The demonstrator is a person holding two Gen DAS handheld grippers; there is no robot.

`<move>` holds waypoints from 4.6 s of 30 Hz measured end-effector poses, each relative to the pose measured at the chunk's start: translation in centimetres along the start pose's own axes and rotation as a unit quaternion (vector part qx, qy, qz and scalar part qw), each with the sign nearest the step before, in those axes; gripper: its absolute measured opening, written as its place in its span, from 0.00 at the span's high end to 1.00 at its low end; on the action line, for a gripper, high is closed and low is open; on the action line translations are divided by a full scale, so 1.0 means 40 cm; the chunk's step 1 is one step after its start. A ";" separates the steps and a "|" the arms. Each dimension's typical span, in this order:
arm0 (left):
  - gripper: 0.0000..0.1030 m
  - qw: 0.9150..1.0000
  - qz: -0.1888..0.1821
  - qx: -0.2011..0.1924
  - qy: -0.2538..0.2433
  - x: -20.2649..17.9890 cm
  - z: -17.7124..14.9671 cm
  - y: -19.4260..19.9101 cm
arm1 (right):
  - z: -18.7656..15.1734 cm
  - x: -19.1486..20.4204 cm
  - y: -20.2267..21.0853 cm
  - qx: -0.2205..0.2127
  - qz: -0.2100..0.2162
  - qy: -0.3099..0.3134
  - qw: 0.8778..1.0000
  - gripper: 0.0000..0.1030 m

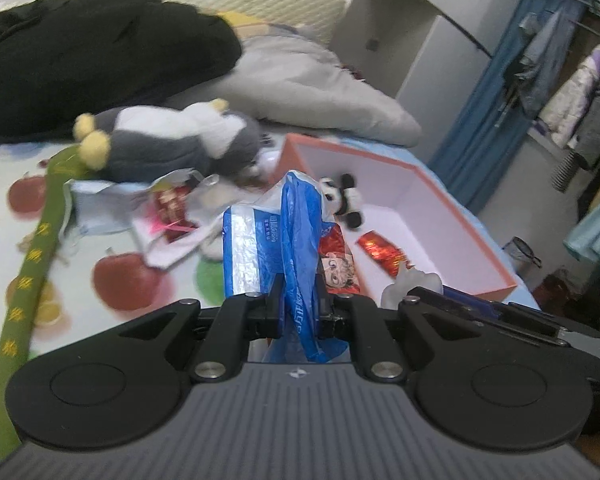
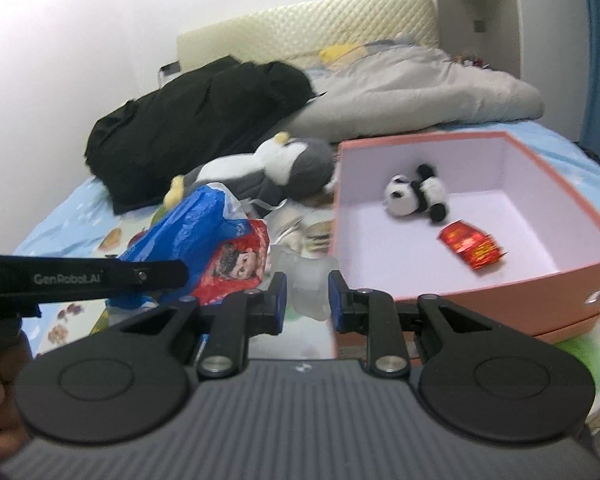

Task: Organize soft objects
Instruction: 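Lift and carry the blue bag and clear plastic piece over the pink box, then lower into the box and open the left gripper while the right gripper releases, then withdraw both open grippers up and away from the pink box, then move both grippers toward the red candy packet and white hair tie by the mask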

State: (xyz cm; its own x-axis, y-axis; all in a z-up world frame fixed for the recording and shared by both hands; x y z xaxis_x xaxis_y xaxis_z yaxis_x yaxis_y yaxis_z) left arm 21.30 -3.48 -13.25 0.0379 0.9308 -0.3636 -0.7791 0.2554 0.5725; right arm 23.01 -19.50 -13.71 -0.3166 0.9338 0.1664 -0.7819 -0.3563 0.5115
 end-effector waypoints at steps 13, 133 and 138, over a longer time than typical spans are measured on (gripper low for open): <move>0.86 0.996 -0.081 -0.001 -0.027 -0.197 0.177 -0.109 | 0.142 -0.201 0.025 -0.035 -0.059 -0.022 0.997 0.75; 0.58 0.995 0.071 -0.030 0.070 0.274 -0.040 -0.067 | -0.133 0.201 -0.100 0.069 0.060 0.095 0.991 0.58; 0.58 0.994 0.069 -0.031 0.079 0.329 0.018 -0.151 | -0.124 0.226 -0.194 0.083 0.068 0.087 0.990 0.58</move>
State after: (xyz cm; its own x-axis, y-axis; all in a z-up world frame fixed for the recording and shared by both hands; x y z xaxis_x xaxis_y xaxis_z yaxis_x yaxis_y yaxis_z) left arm 26.94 7.41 -20.96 -0.1659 0.9020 -0.3985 -0.8072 0.1079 0.5803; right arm 23.55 -8.43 -20.35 -0.5116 0.8529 0.1038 -0.6314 -0.4551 0.6279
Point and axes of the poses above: each gripper's, at about its wrist camera, not at the fingertips, and y roughly against the way its jaws point, x to its left, z to its top, the point moved 8 cm from there along -y, roughly the way its jaws point, and after that the axes turned 1 degree about y, right-handed, at the moved point
